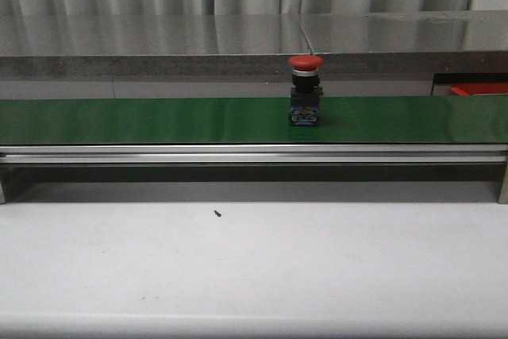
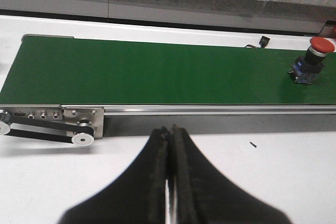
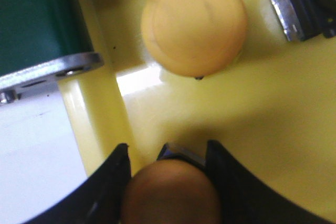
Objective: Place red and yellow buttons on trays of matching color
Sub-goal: 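Carry the yellow button into the yellow tray and open the right gripper, then lower the right gripper onto the red button on the belt and grasp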
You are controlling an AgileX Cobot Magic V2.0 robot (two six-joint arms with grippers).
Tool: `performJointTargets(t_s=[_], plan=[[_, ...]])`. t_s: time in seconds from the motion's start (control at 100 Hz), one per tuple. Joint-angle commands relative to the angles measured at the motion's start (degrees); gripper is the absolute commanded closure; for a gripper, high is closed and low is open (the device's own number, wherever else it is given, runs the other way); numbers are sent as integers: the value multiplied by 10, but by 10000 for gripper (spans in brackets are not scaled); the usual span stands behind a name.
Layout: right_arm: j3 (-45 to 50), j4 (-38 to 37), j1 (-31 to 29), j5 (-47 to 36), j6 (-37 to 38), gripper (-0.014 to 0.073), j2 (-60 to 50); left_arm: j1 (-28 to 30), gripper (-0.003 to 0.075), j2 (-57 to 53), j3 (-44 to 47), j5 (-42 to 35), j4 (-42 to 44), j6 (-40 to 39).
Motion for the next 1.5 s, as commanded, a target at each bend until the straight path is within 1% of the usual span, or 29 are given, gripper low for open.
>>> performJointTargets(t_s=[0.0,0.04,0.09,0.14,0.19,0.21,0.26,0.35,0.49,0.6,0.79,0.91,1.05,1.26,1.49], plan=[[-11,4,-3,-8,-3,362,-18,-3,739,2,-17,-35,-17,0],[-11,4,-3,-8,-3,315,-18,-3,739,2,-17,-35,-17,0],[-11,4,-3,-8,-3,228,-18,-3,739,2,-17,-35,-17,0],[-11,4,-3,-8,-3,118,-19,-3,739,2,-17,-35,-17,0],[-11,5,-3,-7,-3,41,-20,-3,739,2,-17,-35,-17,0],[-11,5,-3,-6,-3,15,-20,-3,739,2,-17,-35,-17,0],[-12,5,-3,-4,-3,-17,-23,-3,739,2,-17,-35,-17,0],[-12,14,-3,-1,-3,-20,-41,-3,739,2,-17,-35,-17,0],[-14,22,0,-3,-10,-20,-101,-3,739,2,-17,-35,-17,0],[-14,42,26,3,-61,-20,-152,-3,739,2,-17,-35,-17,0],[-18,103,110,27,-170,-20,-183,-3,739,2,-17,-35,-17,0],[-36,109,160,31,-191,-20,-168,-3,739,2,-17,-35,-17,0],[-77,109,197,35,-191,-20,-135,-3,739,2,-17,-35,-17,0],[-151,109,236,49,-190,-20,-71,-3,739,2,-17,-35,-17,0],[-230,110,265,78,-190,-20,5,-3,739,2,-17,-35,-17,0]])
